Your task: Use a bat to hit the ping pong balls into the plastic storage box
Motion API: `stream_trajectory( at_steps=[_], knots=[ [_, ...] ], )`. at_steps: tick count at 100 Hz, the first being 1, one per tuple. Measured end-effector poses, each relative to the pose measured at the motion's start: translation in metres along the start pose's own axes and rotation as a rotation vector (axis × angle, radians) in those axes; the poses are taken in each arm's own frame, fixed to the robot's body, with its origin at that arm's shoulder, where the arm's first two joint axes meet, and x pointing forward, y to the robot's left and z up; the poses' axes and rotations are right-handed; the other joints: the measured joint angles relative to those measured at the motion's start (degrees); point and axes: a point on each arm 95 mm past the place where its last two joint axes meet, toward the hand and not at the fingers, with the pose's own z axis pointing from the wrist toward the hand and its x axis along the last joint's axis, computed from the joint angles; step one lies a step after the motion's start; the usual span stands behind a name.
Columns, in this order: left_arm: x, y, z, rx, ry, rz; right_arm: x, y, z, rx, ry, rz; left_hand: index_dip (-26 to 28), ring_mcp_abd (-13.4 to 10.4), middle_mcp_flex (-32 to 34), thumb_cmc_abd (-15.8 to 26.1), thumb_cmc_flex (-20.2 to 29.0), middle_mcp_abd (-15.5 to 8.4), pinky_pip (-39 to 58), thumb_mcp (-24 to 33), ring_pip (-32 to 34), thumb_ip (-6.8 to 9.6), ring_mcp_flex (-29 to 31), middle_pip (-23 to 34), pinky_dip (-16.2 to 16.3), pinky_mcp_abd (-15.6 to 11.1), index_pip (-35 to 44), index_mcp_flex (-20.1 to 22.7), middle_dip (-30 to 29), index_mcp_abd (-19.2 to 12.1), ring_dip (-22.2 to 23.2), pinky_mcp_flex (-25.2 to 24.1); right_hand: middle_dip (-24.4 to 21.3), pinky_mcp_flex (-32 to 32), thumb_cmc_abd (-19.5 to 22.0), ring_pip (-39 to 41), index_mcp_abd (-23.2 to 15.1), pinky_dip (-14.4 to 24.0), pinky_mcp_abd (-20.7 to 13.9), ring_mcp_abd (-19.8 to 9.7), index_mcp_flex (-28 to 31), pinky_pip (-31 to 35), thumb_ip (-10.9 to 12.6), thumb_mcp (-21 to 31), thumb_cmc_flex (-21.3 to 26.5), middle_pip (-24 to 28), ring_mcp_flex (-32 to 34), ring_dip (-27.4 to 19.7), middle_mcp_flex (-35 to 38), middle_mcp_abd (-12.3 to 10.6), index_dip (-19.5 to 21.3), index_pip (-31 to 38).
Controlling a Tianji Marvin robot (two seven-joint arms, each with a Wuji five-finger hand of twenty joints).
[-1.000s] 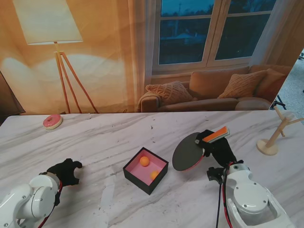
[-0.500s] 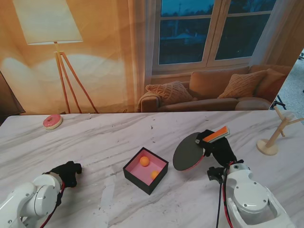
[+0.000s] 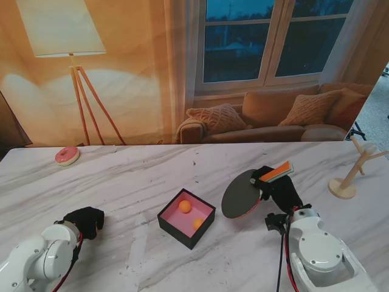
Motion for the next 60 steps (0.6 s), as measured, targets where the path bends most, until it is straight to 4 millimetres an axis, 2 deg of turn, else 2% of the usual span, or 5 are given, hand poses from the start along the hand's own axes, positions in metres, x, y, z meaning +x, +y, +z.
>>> stream_trajectory(
  at_steps=[1,8,17,25,60],
  knots=[
    [0.0,0.0,0.0,0.0,0.0,0.0,0.0,0.0,0.0,0.0,0.0,0.0,-0.3,0.1,0.9,-0.5,0.2,0.0,0.1,0.0,0.0,-0.59,0.0,-0.9,0.0,0.2,0.0,0.6,0.0,0.0,0.1,0.0,0.0,0.0,0.0,0.0,0.0,0.0,0.0,0.0,0.0,0.0,0.0,0.0,0.0,0.0,0.0,0.0,0.0,0.0,0.0,0.0],
    [0.0,-0.001,0.0,-0.001,0.0,0.001,0.0,0.0,0.0,0.0,0.0,0.0,-1.1,0.3,3.4,-1.3,0.2,0.0,0.9,0.0,0.3,-0.59,0.0,-4.1,0.6,0.4,0.4,1.5,0.3,-0.6,1.2,0.0,0.0,0.0,0.0,0.0,0.0,0.0,0.0,0.0,0.0,0.0,0.0,0.0,0.0,0.0,0.0,0.0,0.0,0.0,0.0,0.0],
    [0.0,-0.002,0.0,-0.001,0.0,0.0,0.0,0.0,0.0,0.0,-0.001,0.0,-1.4,0.3,5.0,-1.9,0.2,0.1,1.5,0.0,0.8,-0.59,0.0,-5.7,1.3,0.5,1.2,2.3,0.4,-0.8,2.1,-0.2,0.0,0.0,0.0,0.0,0.0,0.0,0.0,0.0,0.0,0.0,0.0,0.0,0.0,0.0,0.0,0.0,0.0,0.0,0.0,0.0],
    [0.0,-0.002,0.0,0.01,0.0,-0.006,0.0,-0.001,0.001,0.001,-0.002,0.0,-1.4,0.7,5.6,-2.5,0.2,0.2,2.2,0.0,1.0,-0.59,0.0,-5.8,1.9,1.1,2.1,3.6,0.4,-1.4,3.0,-0.7,0.0,0.0,0.0,0.0,0.0,0.0,0.0,0.0,0.0,0.0,0.0,0.0,0.0,0.0,0.0,0.0,0.0,0.0,0.0,0.0],
    [0.003,-0.013,-0.007,0.084,0.006,-0.048,0.0,-0.002,0.002,0.004,-0.002,0.001,-1.4,0.8,5.6,-2.5,0.2,0.6,3.3,0.0,1.5,-0.59,0.0,-5.8,3.4,1.3,2.7,3.8,0.4,-1.4,4.8,-1.5,0.0,0.0,0.0,0.0,0.0,0.0,0.0,0.0,0.0,0.0,0.0,0.0,0.0,0.0,0.0,0.0,0.0,0.0,0.0,0.0]
  ],
)
